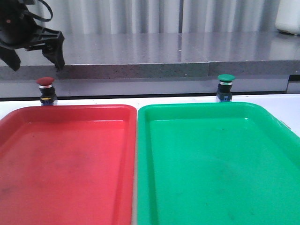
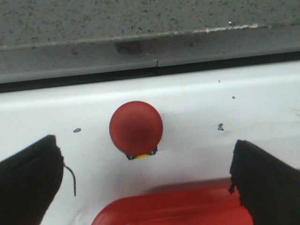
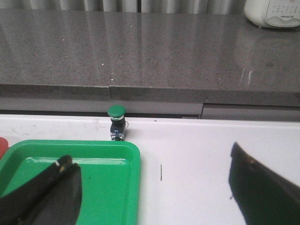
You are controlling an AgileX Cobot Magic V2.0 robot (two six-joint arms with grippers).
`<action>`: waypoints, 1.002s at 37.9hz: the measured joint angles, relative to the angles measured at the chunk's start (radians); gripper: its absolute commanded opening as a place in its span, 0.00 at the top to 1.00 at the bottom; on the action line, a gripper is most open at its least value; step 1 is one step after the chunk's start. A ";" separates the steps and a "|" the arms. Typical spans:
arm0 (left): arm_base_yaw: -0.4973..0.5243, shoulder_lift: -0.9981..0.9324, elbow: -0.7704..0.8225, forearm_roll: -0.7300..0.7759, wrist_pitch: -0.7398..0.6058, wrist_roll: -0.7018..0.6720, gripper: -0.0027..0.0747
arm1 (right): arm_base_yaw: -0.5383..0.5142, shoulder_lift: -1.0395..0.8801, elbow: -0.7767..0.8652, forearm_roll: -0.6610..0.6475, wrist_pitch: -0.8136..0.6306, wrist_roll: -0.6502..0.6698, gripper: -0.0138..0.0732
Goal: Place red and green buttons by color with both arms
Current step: 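Lower the left gripper onto the red push-button and close it, then lift the red button and lower it into the red tray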
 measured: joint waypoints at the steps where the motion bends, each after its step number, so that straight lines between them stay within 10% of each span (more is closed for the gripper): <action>1: 0.000 0.020 -0.012 0.005 0.000 0.000 0.07 | 0.000 0.000 0.000 0.000 0.000 0.000 0.09; 8: 0.000 0.137 -0.077 0.033 -0.013 0.001 0.13 | 0.000 0.000 0.000 0.000 0.000 0.000 0.09; 26: 0.000 0.153 -0.086 0.037 -0.056 0.001 0.86 | 0.000 0.000 0.000 0.000 0.000 0.000 0.09; 38: -0.002 0.089 -0.110 0.035 0.043 0.002 0.91 | 0.000 0.000 0.000 0.000 0.000 0.000 0.09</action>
